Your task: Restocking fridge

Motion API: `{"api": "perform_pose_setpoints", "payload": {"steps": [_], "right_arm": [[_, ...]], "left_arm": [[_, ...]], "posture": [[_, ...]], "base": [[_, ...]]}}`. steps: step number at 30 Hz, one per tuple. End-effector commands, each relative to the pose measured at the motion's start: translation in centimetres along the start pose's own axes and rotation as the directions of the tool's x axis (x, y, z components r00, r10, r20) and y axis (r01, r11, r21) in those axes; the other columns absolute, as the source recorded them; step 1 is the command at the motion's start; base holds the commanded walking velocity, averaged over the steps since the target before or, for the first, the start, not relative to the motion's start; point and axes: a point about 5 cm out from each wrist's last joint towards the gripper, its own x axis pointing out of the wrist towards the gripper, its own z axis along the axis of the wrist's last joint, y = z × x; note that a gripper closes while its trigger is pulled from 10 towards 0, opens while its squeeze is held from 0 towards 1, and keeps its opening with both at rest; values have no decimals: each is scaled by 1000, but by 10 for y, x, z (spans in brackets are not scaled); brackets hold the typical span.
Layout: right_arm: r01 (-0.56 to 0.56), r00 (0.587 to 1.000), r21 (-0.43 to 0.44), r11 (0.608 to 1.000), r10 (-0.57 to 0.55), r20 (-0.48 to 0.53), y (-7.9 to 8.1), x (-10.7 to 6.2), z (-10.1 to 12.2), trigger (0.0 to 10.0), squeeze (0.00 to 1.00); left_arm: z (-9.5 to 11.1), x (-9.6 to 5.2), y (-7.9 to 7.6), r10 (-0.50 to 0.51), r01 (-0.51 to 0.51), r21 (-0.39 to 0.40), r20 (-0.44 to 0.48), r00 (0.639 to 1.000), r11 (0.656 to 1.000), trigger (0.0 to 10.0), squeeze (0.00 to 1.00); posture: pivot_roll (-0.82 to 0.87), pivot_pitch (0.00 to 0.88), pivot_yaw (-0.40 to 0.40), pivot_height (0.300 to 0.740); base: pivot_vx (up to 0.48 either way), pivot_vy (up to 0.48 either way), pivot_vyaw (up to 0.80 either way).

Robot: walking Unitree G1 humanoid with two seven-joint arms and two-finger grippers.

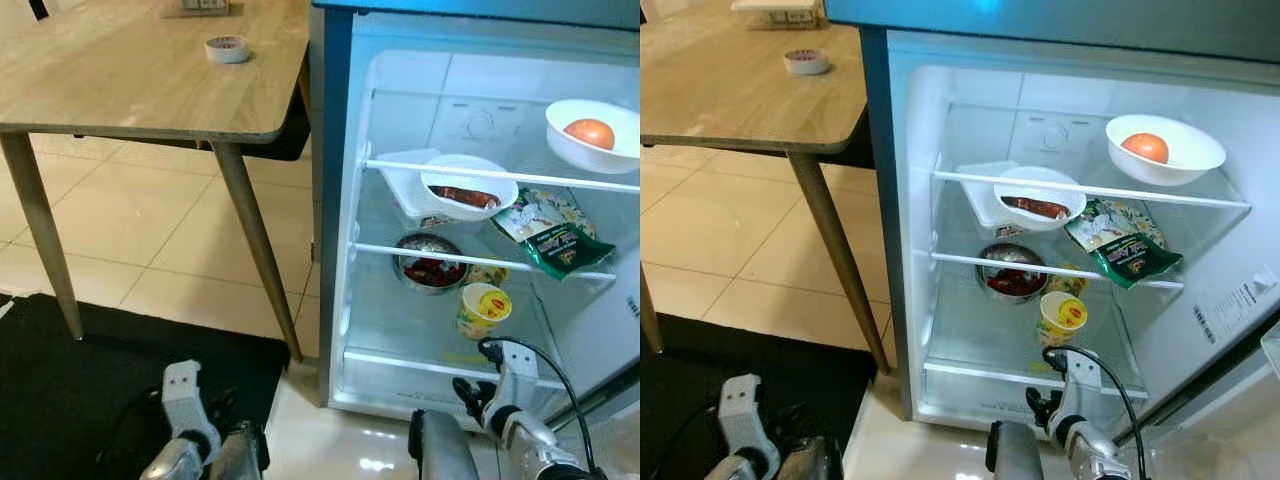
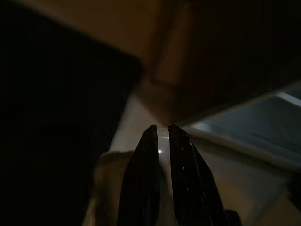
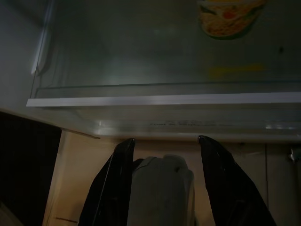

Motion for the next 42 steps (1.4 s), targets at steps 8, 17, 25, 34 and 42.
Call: {"api": "perform_pose_setpoints", "payload": {"steps": [8,17,25,34,42], "right_arm": [[38,998,11,999,-37,-55,-7,-5,-14,10000,0],[62,992,-5,998,-63,-109,-7,-8,-26,10000,0],[53,992,12,999,-51,-116,-9,-12,-35,10000,0],[56,989,14,998,-53,-136,-9,-14,-41,10000,0],[61,987,15,998,-58,-147,-10,-16,-45,10000,0]], "left_arm": [[-22,-15,18,129,-130,-3,-83,988,992,10000,0],[-32,-18,18,155,-155,16,-137,978,988,10000,0],[-32,-17,17,160,-157,30,-143,977,987,10000,0],[-32,-12,10,146,-139,54,-160,976,989,10000,0],[-43,-15,5,136,-125,67,-208,969,990,10000,0]], "posture": [[34,32,-64,626],[32,31,-62,636],[30,27,-60,656],[27,23,-59,701],[23,20,-58,731]], "base": [[0,0,0],[0,0,0],[0,0,0],[0,0,0],[0,0,0]]}}
